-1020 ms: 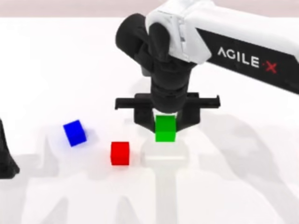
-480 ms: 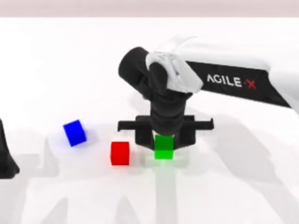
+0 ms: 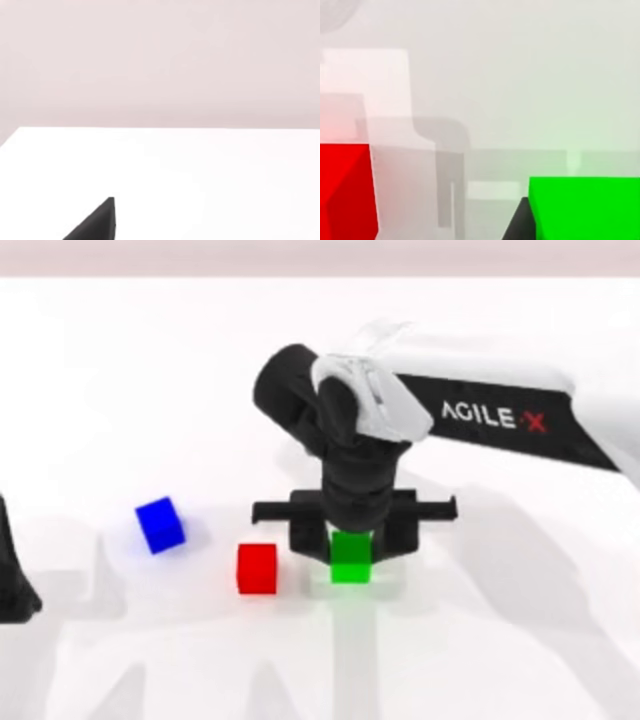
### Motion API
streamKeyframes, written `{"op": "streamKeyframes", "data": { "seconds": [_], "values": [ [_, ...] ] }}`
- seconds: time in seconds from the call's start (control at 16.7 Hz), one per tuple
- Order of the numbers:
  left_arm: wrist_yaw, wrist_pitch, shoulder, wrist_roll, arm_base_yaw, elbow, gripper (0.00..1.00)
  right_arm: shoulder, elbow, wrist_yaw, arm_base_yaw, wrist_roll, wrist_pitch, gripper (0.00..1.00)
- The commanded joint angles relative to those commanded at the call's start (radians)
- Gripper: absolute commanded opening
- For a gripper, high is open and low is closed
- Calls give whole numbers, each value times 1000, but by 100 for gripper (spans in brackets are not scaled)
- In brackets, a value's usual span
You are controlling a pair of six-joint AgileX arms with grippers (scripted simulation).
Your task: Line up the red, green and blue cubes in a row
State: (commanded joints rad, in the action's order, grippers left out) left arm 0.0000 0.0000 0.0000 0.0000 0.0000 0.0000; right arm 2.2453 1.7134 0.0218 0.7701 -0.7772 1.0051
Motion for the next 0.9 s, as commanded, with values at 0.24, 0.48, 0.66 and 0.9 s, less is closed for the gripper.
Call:
{"op": "streamKeyframes", "data": {
  "seconds": [0.24,0.48,0.66,0.9],
  "values": [
    [0,0,0,0,0,0,100,0,0,0,0,0,0,60],
    [0,0,0,0,0,0,100,0,0,0,0,0,0,90],
    [0,0,0,0,0,0,100,0,0,0,0,0,0,100],
    [0,0,0,0,0,0,100,0,0,0,0,0,0,100]
  ]
}}
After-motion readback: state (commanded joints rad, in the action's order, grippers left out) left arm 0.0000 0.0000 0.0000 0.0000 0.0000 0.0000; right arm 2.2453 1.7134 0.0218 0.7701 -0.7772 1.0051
